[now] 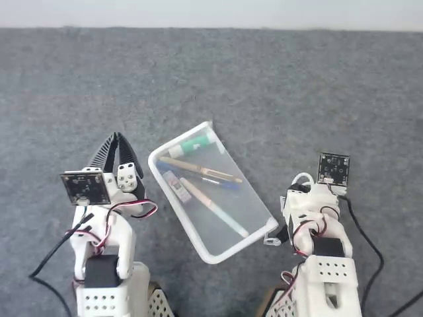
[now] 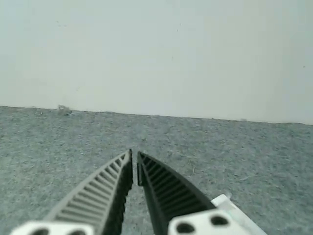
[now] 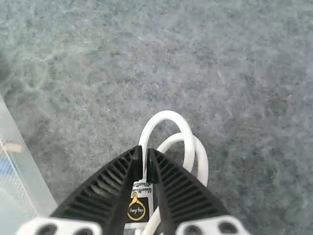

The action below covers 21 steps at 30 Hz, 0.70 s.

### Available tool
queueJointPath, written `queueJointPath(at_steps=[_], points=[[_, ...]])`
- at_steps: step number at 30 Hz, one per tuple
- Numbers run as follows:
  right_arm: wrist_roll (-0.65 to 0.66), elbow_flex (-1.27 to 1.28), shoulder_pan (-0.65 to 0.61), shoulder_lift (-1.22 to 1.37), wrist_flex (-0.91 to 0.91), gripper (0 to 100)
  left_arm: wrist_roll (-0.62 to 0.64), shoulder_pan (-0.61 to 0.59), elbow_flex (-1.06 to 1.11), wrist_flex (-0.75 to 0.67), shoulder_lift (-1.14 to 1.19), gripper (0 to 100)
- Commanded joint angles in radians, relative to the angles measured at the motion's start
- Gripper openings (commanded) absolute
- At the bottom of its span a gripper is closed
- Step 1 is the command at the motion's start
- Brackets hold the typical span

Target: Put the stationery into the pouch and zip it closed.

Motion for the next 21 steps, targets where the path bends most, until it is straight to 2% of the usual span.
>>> queueJointPath(at_steps=[1, 10, 14, 21], points=[[-0.011, 0.018, 0.008, -0.016, 0.012, 0.7, 0.003, 0.003, -0.016, -0.034, -0.020, 1], [-0.021, 0.025, 0.090, -0.053, 0.039, 0.7, 0.005, 0.003, -0.114, -0.029, -0.020, 1], [-0.066, 0.028, 0.096, -0.189, 0.153, 0.6, 0.005, 0.040, -0.134, 0.018, -0.020, 1], [-0.071, 0.028, 0.114, -0.483, 0.427, 0.6, 0.005, 0.081, -0.131, 0.066, -0.020, 1]])
